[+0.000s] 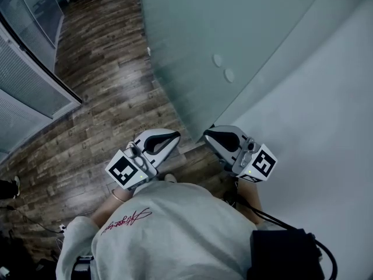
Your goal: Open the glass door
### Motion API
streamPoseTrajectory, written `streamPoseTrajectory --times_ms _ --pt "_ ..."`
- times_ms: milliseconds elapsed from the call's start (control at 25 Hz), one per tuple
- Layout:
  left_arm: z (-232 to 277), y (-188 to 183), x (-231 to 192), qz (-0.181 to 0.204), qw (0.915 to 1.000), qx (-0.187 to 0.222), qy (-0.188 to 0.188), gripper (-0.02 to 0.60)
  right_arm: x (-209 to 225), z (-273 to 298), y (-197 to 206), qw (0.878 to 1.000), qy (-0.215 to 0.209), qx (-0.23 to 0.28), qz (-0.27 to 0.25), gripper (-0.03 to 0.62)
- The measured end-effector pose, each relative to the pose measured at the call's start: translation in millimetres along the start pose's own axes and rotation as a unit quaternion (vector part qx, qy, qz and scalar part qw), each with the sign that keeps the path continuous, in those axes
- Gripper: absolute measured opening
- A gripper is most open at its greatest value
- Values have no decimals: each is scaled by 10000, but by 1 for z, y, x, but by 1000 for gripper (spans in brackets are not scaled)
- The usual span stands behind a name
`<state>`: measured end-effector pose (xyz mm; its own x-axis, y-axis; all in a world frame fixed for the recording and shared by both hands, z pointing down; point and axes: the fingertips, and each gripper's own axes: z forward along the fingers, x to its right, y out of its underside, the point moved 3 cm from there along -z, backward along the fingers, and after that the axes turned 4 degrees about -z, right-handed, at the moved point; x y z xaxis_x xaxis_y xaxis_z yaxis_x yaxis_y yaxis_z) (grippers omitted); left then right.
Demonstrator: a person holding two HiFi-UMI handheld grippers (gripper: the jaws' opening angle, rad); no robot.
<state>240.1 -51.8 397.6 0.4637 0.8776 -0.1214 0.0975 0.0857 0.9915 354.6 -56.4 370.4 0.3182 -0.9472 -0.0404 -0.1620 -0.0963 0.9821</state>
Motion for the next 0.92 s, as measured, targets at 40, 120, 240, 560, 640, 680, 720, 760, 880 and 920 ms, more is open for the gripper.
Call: streamPoseTrajectory --times_ms 40,120,240,560,640,680,720,760,880,920 --pt "-1 1 0 -11 10000 8 -27 18 -1 1 3 10000 -23 -34 7 18" --pt "-3 3 0 -1 10000 17 -53 18 -2 4 8 9999 -47 -86 21 18" --pt "-5 2 0 32 10000 32 -82 18 -5 11 10 9999 -90 -87 -5 18" --pt "-13 2 -5 83 9997 94 -232 18 -8 19 21 9995 -283 -97 60 18" --pt "-16 2 -5 80 9996 86 -259 18 -11 21 22 9994 -316 -137 38 18" --pt "-17 1 -4 76 9996 93 -266 18 -12 22 21 9993 -327 -152 26 18" --pt "-19 1 -4 72 9996 96 -268 18 -13 23 20 9993 -334 -153 23 18" --pt "-20 0 -4 73 9996 94 -263 18 -14 24 19 9993 -332 -143 23 18" --pt "-21 0 -5 83 9997 99 -211 18 -14 25 18 9996 -266 -116 8 18" --pt "-21 0 -5 84 9997 104 -190 18 -14 25 17 9997 -237 -111 1 18"
